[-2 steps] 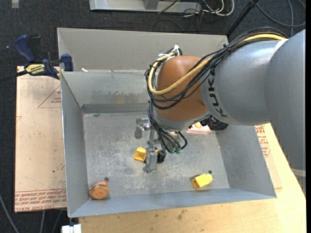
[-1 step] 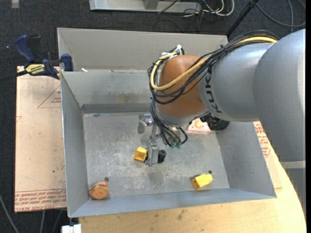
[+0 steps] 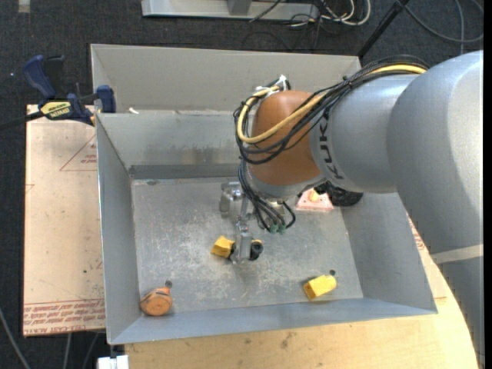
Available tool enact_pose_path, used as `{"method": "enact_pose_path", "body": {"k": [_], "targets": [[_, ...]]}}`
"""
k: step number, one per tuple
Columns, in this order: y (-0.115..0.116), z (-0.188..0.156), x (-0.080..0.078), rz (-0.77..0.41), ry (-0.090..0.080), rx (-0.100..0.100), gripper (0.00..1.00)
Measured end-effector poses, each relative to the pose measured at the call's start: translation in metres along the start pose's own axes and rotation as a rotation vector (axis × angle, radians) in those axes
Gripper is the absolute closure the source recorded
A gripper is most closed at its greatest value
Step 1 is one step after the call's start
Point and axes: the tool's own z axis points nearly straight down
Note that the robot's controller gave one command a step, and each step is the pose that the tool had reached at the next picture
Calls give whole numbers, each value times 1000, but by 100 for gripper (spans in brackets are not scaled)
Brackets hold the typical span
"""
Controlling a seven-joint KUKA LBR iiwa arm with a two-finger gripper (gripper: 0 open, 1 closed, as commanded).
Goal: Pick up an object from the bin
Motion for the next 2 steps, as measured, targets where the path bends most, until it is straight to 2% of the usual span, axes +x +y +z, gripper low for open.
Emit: {"method": "enact_pose_path", "body": {"k": [1,2], "targets": [[6,14,-19,32,-5,-3,100],[6,14,-19,33,-5,-3,100]]}}
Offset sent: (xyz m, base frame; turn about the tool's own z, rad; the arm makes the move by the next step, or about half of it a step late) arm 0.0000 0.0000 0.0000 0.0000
